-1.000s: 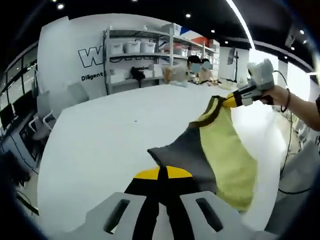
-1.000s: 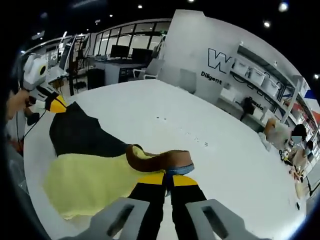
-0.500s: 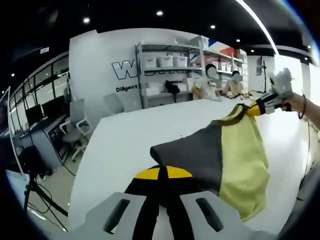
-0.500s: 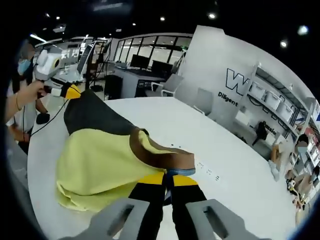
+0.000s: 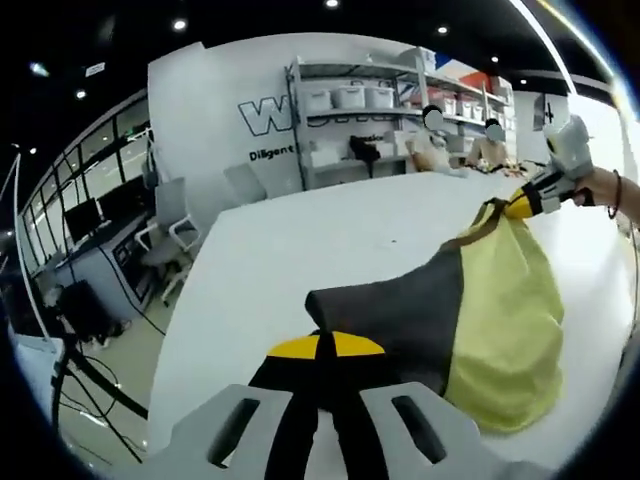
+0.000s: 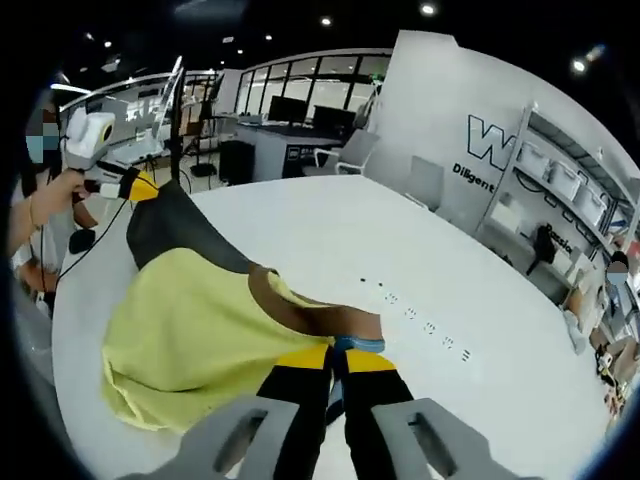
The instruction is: Fold the garment on the visible template until the final outline fits inside the template.
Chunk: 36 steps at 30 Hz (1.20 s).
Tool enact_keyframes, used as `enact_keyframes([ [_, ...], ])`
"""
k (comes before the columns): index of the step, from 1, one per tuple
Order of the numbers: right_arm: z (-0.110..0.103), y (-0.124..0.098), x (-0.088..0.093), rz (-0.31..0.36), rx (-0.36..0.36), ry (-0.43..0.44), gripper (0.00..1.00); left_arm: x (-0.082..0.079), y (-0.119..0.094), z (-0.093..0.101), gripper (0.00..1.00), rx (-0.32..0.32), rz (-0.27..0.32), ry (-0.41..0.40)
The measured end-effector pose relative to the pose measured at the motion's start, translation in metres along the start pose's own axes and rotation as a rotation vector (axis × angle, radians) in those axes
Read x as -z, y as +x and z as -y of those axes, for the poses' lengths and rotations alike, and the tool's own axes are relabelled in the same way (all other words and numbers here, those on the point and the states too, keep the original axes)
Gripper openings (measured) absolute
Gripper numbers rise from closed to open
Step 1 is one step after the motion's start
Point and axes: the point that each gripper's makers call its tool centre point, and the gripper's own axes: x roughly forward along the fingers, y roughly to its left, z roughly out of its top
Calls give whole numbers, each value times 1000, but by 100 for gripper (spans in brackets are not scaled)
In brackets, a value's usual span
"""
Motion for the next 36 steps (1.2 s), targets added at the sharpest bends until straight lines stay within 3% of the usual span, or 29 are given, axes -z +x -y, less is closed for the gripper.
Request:
enact_keyframes([
  [10, 4, 28, 15, -33, -17, 41, 0, 23, 22, -6, 2, 1, -69, 6],
  [22, 0, 63, 43, -94, -34, 80, 0, 61, 53, -10, 2, -12, -202, 53],
  [36, -11, 83, 68, -174, -64, 99, 0, 88, 62, -14, 2, -55, -321, 45],
])
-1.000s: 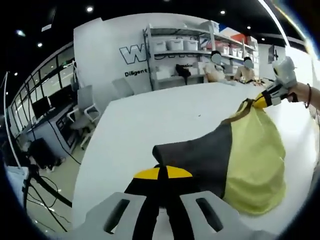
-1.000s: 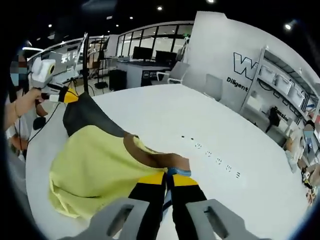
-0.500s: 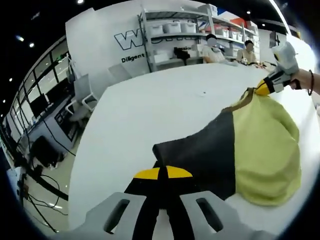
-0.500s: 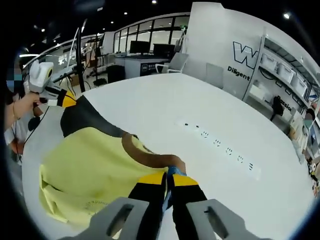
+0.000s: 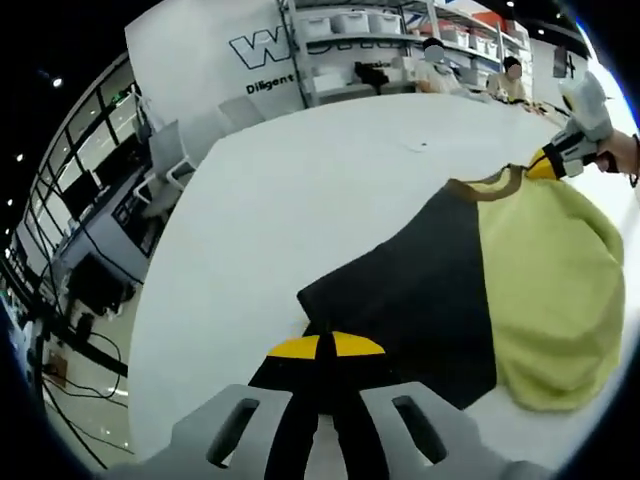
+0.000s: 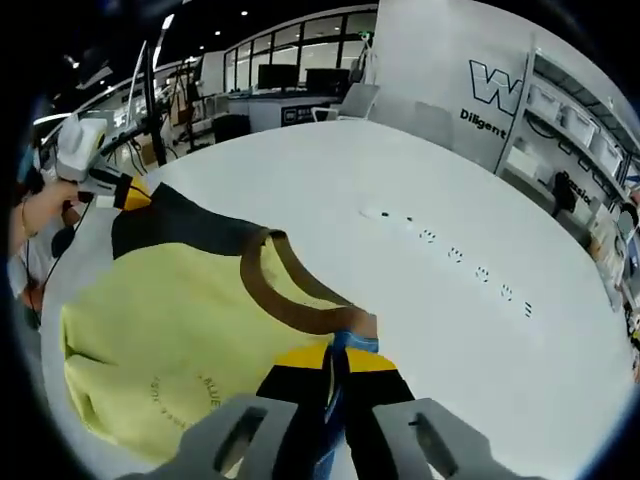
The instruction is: Fold the garment on the visible template until the final outline fits inside the template.
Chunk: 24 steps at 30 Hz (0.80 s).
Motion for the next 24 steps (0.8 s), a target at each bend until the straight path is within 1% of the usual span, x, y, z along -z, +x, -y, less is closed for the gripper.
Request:
enact_keyframes([
  [3, 0, 5, 4, -15, -1, 14, 0, 0, 1, -1, 2, -9, -5, -5],
  [7, 1, 10, 7, -20, -1, 32, 0, 1, 3, -2, 2, -13, -8, 7],
  [10, 1, 11, 8, -20, -2, 42, 0, 1, 3, -3, 2, -21, -10, -9],
  [12, 3, 11, 7, -10, 0, 68, 0, 0, 4, -3, 2, -25, -9, -12],
  [13, 5, 8, 5, 3, 12, 93, 2, -1, 3, -3, 3, -28, -2, -9],
  [14, 7, 7, 2, 23, 28, 115, 4, -2, -1, -4, 6, -34, 0, -10],
  [15, 9, 4, -3, 56, 39, 143, 8, -5, -5, -5, 11, -41, 10, -25],
  [16, 9, 2, -6, 68, 31, 143, 12, -7, -7, -6, 21, -43, 19, -28],
  [17, 7, -5, -13, 105, 25, 171, 15, -10, -11, -7, 28, -49, 31, -44],
  [18, 8, -11, -21, 148, 24, 182, 22, -13, -15, -6, 34, -48, 45, -56],
  [19, 10, -14, -24, 161, 24, 183, 28, -15, -19, -6, 38, -44, 54, -60],
  [21, 9, -24, -26, 162, 18, 188, 40, -20, -27, -3, 42, -32, 75, -70],
  [22, 7, -30, -28, 178, 9, 193, 42, -23, -33, 0, 45, -21, 87, -76],
  [24, 4, -38, -28, 179, -3, 200, 44, -25, -40, 9, 51, 9, 99, -105],
])
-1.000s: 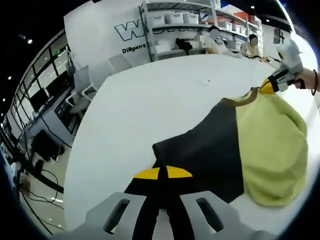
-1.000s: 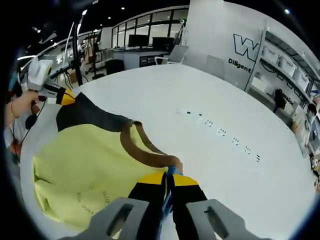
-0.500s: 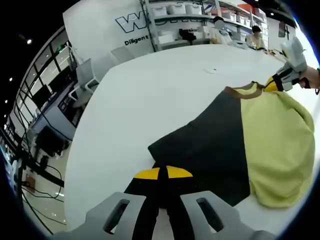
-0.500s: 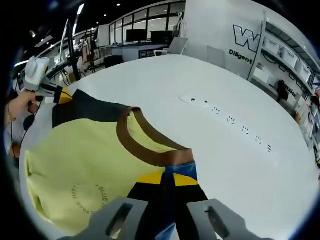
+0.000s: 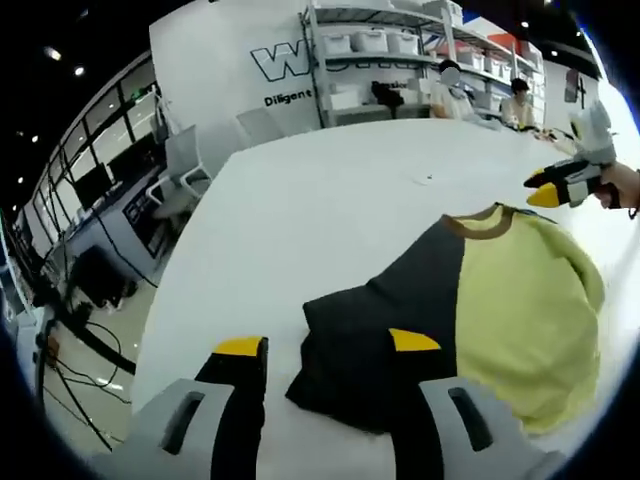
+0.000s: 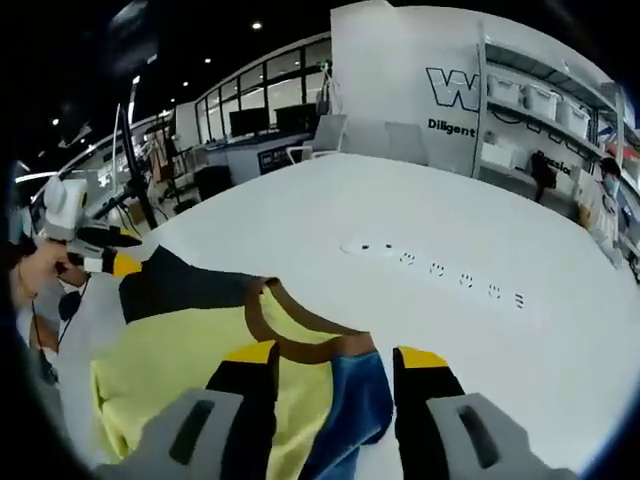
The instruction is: Fold the garment on the visible template until the final outline fits inside the template.
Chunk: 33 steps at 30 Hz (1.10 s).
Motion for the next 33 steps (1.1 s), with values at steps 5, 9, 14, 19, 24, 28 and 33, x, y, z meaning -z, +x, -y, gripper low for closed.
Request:
enact_keyframes([
  [5, -4, -22, 11, -2, -6, 48, 44, 6, -18, 23, 63, 50, -10, 25],
  [9, -9, -38, 33, -25, 0, 86, 41, 14, -30, 42, 67, 99, -24, 28],
  [14, -9, -46, 45, -14, -18, 113, 41, 25, -44, 66, 71, 161, -34, 45],
  [19, -14, -53, 54, -14, -22, 118, 43, 32, -53, 78, 72, 201, -44, 18],
  [24, -19, -52, 72, -41, -27, 129, 42, 45, -57, 91, 71, 216, -67, 39],
  [28, -23, -53, 82, -54, -23, 119, 41, 58, -61, 103, 66, 251, -87, 17],
  [33, -24, -55, 86, -56, -20, 113, 40, 67, -68, 116, 67, 266, -104, 6],
])
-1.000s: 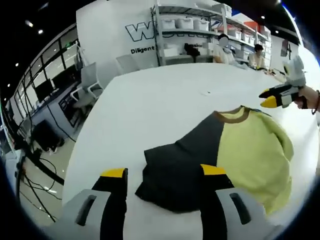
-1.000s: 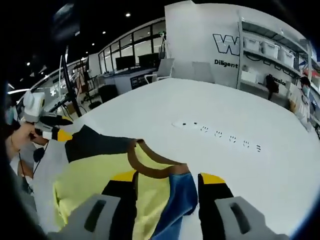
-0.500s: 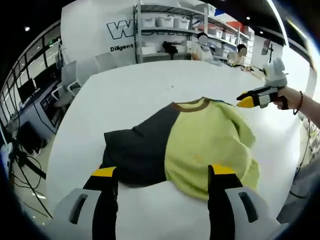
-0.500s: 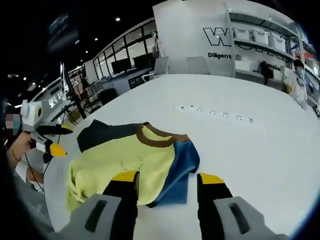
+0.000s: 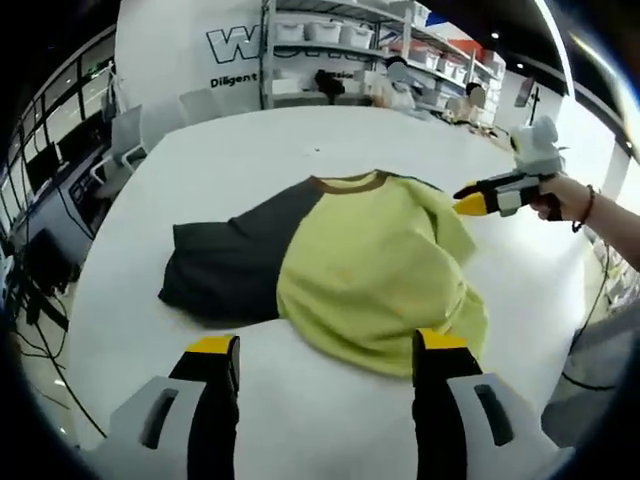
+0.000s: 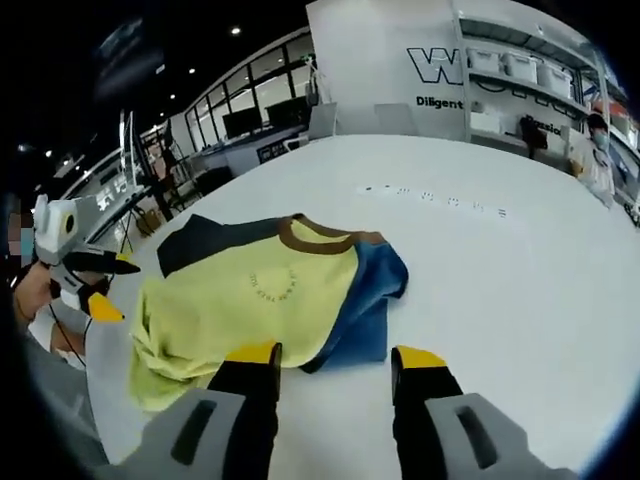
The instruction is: Fold the garment on the visible template until the final outline fits inside the template.
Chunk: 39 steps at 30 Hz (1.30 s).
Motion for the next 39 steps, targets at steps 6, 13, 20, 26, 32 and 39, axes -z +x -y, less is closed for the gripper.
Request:
enact_keyframes([
  [6, -6, -5, 6, -4, -10, -9, 36, 3, 0, 15, 66, 39, -11, -4],
  [13, -4, -1, 12, -14, 7, 2, 35, 17, -1, 39, 59, 70, -60, -113],
  [20, -12, 3, 13, -22, 9, -32, 28, 23, 3, 61, 50, 101, -71, -186],
  [26, -5, -2, 16, -24, 15, -26, 28, 22, 5, 70, 50, 114, -76, -182],
  [32, 3, -3, 22, -44, 33, -36, 25, 27, 7, 75, 49, 121, -94, -164],
  [39, 1, 2, 17, -24, 23, 5, 23, 30, 10, 78, 47, 123, -100, -168],
])
